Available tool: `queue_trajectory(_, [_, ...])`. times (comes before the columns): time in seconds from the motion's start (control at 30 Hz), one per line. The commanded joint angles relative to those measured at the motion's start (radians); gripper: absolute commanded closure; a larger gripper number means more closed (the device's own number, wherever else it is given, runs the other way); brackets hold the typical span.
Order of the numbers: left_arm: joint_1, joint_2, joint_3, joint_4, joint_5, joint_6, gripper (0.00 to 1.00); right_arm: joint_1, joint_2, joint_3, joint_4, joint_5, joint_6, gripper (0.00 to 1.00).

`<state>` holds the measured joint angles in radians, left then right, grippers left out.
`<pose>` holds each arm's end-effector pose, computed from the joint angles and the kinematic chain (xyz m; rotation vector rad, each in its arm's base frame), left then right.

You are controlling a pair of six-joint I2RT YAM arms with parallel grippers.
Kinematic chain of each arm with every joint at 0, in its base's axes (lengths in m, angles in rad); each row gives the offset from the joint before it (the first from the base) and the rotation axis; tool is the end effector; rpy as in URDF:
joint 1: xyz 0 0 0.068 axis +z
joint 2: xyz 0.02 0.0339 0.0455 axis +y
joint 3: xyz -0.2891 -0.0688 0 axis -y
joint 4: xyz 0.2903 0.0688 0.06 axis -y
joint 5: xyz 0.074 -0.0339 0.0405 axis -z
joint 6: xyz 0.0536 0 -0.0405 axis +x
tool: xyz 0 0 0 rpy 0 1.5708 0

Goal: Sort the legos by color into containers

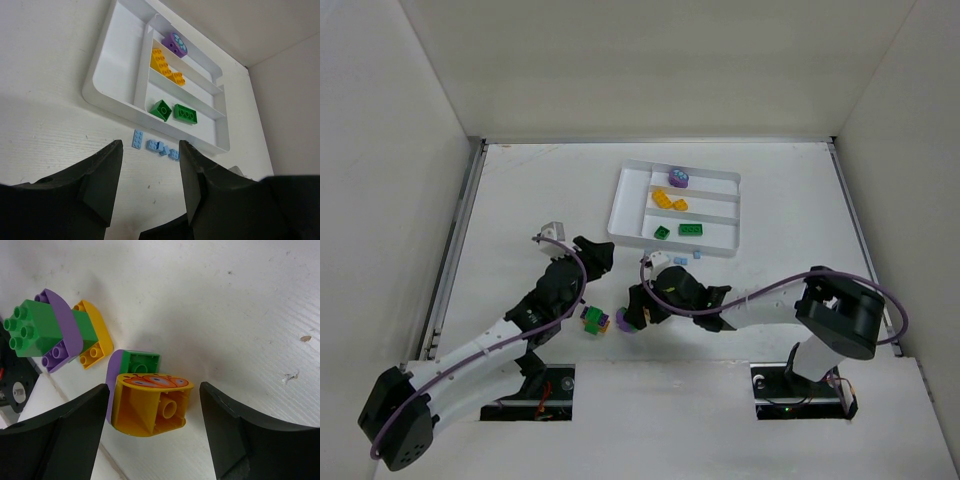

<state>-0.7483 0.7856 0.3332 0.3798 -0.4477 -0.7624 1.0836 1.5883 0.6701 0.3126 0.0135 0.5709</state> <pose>0.1806 -0.1360 0.2362 -0.3629 1.6563 -0.7825 0.1663 0.3124 0.1357 -0.5828 2.2557 0.8878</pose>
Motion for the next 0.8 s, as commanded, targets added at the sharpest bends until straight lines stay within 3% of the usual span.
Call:
queue_trajectory(0.0, [-0.013, -0.029, 0.012, -0.002, 0.001, 0.015, 0.54, -0.011, 0.024, -0.014, 0.06, -0.043, 0.017, 0.21])
queue_trajectory(0.07, [-0.015, -0.029, 0.018, -0.005, 0.001, 0.017, 0.53, -0.011, 0.025, -0.018, 0.065, -0.056, 0.024, 0.22])
queue_trajectory(0.3, [-0.029, -0.032, 0.041, -0.036, 0.007, 0.017, 0.5, -0.038, -0.031, -0.044, 0.072, -0.063, 0.033, 0.44])
queue_trajectory(0.77, [-0.099, 0.044, 0.148, -0.025, 0.13, -0.017, 0.4, -0.228, -0.384, -0.148, 0.069, -0.079, 0.044, 0.48])
